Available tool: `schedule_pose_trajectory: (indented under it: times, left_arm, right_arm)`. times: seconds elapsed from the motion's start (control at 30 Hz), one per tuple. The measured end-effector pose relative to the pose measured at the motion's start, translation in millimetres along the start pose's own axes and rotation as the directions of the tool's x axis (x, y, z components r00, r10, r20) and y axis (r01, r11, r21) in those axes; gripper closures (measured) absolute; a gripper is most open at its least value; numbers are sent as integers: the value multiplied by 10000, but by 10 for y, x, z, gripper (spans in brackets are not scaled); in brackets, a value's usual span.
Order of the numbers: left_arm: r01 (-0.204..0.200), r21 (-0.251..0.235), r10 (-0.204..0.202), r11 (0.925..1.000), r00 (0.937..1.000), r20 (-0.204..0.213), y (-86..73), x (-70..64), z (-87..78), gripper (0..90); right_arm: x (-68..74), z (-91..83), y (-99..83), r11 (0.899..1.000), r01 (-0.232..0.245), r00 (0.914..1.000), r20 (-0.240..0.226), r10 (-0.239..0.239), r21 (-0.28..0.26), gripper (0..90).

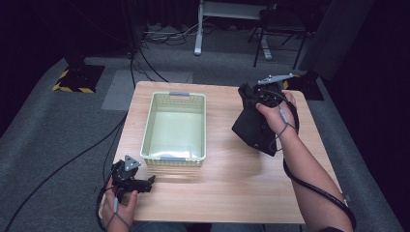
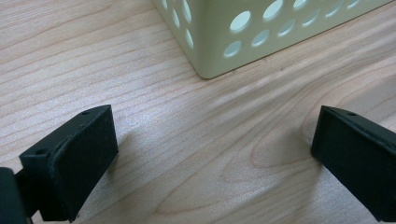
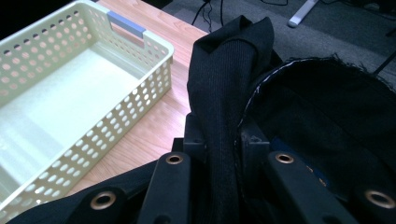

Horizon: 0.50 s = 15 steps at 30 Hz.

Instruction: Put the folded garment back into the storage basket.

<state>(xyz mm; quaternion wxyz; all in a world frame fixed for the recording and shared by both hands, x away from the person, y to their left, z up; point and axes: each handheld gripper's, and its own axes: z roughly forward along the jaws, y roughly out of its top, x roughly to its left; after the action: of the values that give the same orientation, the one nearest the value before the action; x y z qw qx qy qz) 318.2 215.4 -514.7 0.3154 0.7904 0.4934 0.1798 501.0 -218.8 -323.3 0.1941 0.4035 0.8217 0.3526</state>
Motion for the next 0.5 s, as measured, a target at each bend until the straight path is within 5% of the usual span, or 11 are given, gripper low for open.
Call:
schedule_pose_trajectory:
  times: [0.5]
  left_arm:
    - [50,3,-50,10000,10000,-52,7,9,5,5]
  right_arm:
    - [92,-28,191,9998,191,9998,-41,-192,-96,774]
